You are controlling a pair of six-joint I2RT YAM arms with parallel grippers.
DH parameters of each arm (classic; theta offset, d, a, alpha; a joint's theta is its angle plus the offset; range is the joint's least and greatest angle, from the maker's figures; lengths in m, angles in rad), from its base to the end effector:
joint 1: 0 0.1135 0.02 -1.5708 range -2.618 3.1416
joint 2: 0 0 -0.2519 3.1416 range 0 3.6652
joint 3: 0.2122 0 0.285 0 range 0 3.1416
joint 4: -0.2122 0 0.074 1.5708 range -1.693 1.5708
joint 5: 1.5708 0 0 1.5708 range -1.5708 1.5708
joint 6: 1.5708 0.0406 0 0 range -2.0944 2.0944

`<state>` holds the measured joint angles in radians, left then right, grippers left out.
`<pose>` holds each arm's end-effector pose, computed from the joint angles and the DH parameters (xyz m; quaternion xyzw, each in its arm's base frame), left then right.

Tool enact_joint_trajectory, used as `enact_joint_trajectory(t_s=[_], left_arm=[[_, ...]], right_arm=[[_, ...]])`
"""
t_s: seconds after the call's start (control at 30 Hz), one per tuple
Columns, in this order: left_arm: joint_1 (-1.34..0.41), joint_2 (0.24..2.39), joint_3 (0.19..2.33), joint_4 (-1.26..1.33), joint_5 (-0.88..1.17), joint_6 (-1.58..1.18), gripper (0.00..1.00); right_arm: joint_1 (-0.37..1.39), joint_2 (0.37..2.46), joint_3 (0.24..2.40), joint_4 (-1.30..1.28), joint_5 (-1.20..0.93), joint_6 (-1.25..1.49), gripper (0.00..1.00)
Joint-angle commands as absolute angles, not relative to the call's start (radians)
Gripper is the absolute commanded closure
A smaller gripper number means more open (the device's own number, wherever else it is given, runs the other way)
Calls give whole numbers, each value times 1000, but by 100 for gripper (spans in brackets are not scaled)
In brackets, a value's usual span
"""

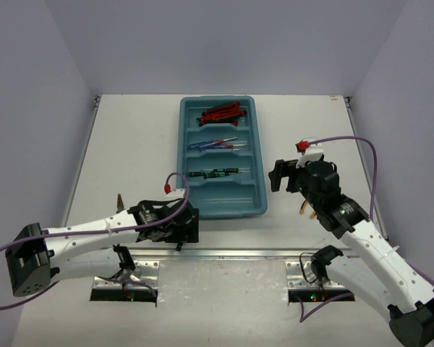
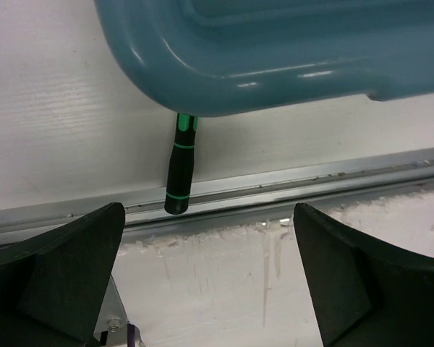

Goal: Sort the tools into containers

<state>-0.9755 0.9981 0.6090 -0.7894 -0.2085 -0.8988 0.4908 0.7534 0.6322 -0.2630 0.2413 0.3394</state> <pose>0.1233 -0.1671 0.1700 0.0171 0.9756 -0.0958 0.1970 0.2032 0.0976 0.2692 0.0049 0.8258 0.1325 0.5481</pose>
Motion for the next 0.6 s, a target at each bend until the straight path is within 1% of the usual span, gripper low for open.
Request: enact_joint_trajectory(t_s=[0.0, 0.07, 0.17, 0.2, 0.3, 0.37, 0.43, 0.57], left_arm=[[-1022, 1095, 614, -737, -338, -1003, 0], [-1028, 1128, 611, -737, -373, -1016, 5], [-1028, 1138, 589, -725, -420, -1029, 23], [-1028, 1138, 583, -722, -425, -1034, 26], [-1030, 1141, 569, -686, -409, -1024, 26], [-1031, 1155, 560, -659, -398, -1017, 33], [-1038, 1192, 560, -647, -397, -1016, 35], [-1068, 1241, 562, -642, -410, -1028, 36]], right_arm=[[491, 733, 629, -218, 254, 333, 1], [489, 724, 626, -216, 250, 333, 1], [491, 719, 626, -216, 246, 336, 1], [491, 719, 626, -216, 244, 336, 1], [489, 719, 624, -216, 238, 339, 1], [491, 719, 624, -218, 236, 339, 1], [490, 719, 624, -216, 237, 339, 1], [490, 721, 624, -216, 236, 339, 1]])
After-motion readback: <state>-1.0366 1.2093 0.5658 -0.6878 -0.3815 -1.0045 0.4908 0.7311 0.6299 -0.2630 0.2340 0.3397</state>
